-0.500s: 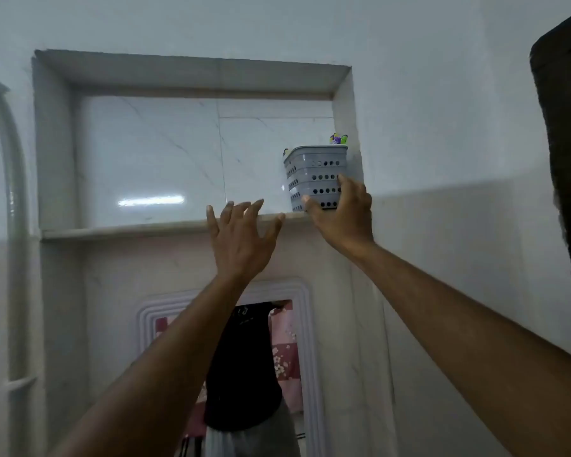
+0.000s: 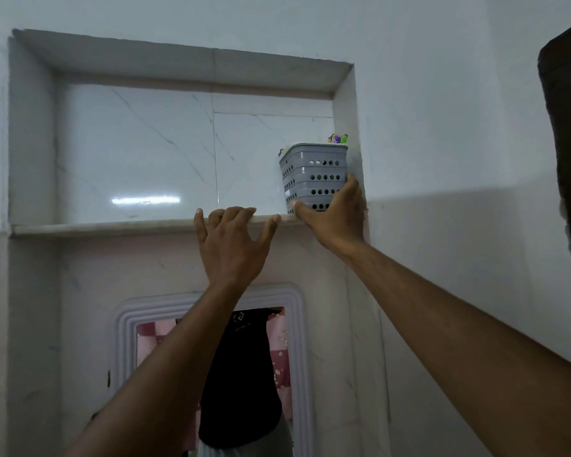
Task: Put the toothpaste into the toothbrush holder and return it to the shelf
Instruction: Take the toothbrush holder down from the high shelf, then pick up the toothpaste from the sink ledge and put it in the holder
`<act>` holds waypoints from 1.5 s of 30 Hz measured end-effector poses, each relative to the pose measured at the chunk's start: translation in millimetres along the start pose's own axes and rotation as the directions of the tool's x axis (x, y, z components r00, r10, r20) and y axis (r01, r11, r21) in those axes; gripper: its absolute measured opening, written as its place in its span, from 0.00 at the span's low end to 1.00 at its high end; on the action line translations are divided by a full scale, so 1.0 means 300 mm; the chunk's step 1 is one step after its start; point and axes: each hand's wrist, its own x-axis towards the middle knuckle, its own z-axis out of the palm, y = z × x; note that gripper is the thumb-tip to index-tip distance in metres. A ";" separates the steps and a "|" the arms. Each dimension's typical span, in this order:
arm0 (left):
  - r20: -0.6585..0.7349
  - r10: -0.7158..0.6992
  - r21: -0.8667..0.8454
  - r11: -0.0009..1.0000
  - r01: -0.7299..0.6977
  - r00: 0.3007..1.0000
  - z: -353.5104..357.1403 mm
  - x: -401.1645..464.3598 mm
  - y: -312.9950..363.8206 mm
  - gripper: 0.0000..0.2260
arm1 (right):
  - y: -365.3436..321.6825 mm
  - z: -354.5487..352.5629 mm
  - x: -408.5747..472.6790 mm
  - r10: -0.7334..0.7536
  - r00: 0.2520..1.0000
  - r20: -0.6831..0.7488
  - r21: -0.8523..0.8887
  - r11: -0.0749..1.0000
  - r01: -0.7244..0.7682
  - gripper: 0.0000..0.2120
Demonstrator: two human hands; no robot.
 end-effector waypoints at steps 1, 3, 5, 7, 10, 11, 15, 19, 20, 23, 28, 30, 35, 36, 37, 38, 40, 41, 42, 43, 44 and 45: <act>0.007 -0.010 0.002 1.000 0.010 1.000 -0.004 0.000 0.004 0.30 | 0.001 -0.009 -0.003 -0.008 1.000 0.001 0.019 1.000 0.008 0.60; 0.032 -0.024 0.006 1.000 0.024 0.999 -0.015 -0.003 0.013 0.31 | 0.002 -0.032 -0.015 -0.016 1.000 -0.004 0.055 0.998 0.017 0.60; 0.055 -0.041 -0.007 0.999 0.042 0.998 -0.027 -0.001 0.024 0.32 | 0.003 -0.061 -0.028 -0.044 0.999 -0.018 0.080 0.996 0.046 0.59; 0.085 -0.068 -0.024 0.997 0.070 0.994 -0.043 0.002 0.040 0.33 | 0.003 -0.092 -0.034 -0.079 0.995 -0.055 0.120 0.989 0.085 0.59; 0.098 -0.088 -0.102 0.990 0.098 0.991 -0.082 -0.003 0.072 0.34 | -0.023 -0.155 -0.043 -0.094 0.990 -0.110 0.257 0.959 0.119 0.61; 0.093 -0.092 -0.159 0.982 0.106 0.991 -0.100 -0.011 0.082 0.35 | -0.031 -0.175 -0.050 -0.091 0.988 -0.128 0.316 0.940 0.127 0.60; 0.099 -0.117 -0.352 0.925 0.144 0.988 -0.173 -0.098 0.104 0.35 | -0.025 -0.255 -0.151 -0.108 0.980 -0.167 0.411 0.896 0.168 0.56; 0.224 -0.078 -0.346 0.925 0.154 0.971 -0.186 -0.275 0.080 0.35 | 0.060 -0.310 -0.338 -0.088 0.994 -0.070 0.466 0.878 0.110 0.55; 0.267 -0.082 -0.342 0.923 0.174 0.960 -0.186 -0.330 0.066 0.35 | 0.086 -0.316 -0.397 -0.064 0.998 -0.029 0.473 0.878 0.070 0.54; 0.368 -0.073 -0.342 0.916 0.208 0.927 -0.184 -0.503 0.018 0.35 | 0.180 -0.318 -0.579 0.013 0.998 0.056 0.450 0.892 -0.037 0.54; 0.498 -0.125 -0.322 0.892 0.316 0.858 -0.192 -0.845 -0.062 0.32 | 0.359 -0.315 -0.909 0.156 0.968 0.196 0.371 0.902 -0.221 0.55; 0.553 -0.204 -0.277 0.869 0.409 0.808 -0.212 -0.996 -0.095 0.31 | 0.425 -0.321 -1.039 0.211 0.945 0.248 0.320 0.903 -0.285 0.55; 0.684 -0.359 -0.116 0.806 0.581 0.635 -0.282 -1.357 -0.195 0.21 | 0.559 -0.352 -1.361 0.341 0.865 0.368 0.175 0.889 -0.424 0.55; 0.697 -0.376 -0.096 0.795 0.599 0.611 -0.296 -1.431 -0.225 0.19 | 0.581 -0.358 -1.428 0.381 0.840 0.386 0.142 0.876 -0.462 0.55; 0.709 -0.390 -0.075 0.787 0.613 0.587 -0.307 -1.490 -0.249 0.17 | 0.596 -0.361 -1.480 0.414 0.817 0.402 0.111 0.864 -0.492 0.55; 0.724 -0.411 -0.049 0.770 0.636 0.554 -0.321 -1.554 -0.279 0.16 | 0.614 -0.362 -1.538 0.443 0.787 0.430 0.075 0.851 -0.520 0.55; 0.742 -0.464 0.003 0.724 0.690 0.484 -0.351 -1.666 -0.337 0.12 | 0.648 -0.365 -1.641 0.493 0.731 0.472 0.022 0.822 -0.569 0.56; 0.749 -0.491 0.040 0.703 0.710 0.444 -0.371 -1.722 -0.367 0.11 | 0.665 -0.369 -1.697 0.519 0.698 0.494 -0.008 0.805 -0.593 0.57; 0.756 -0.513 0.079 0.689 0.721 0.407 -0.382 -1.778 -0.404 0.11 | 0.680 -0.370 -1.747 0.535 0.671 0.513 -0.035 0.795 -0.606 0.58; 0.763 -0.526 0.123 0.687 0.716 0.375 -0.393 -1.828 -0.440 0.11 | 0.691 -0.371 -1.795 0.548 0.646 0.531 -0.067 0.788 -0.613 0.59; 0.771 -0.539 0.163 0.683 0.712 0.340 -0.404 -1.875 -0.473 0.12 | 0.703 -0.371 -1.844 0.564 0.622 0.544 -0.100 0.779 -0.618 0.60; 0.774 -0.558 0.208 0.669 0.713 0.298 -0.415 -1.913 -0.498 0.11 | 0.711 -0.370 -1.883 0.578 0.604 0.548 -0.123 0.771 -0.625 0.60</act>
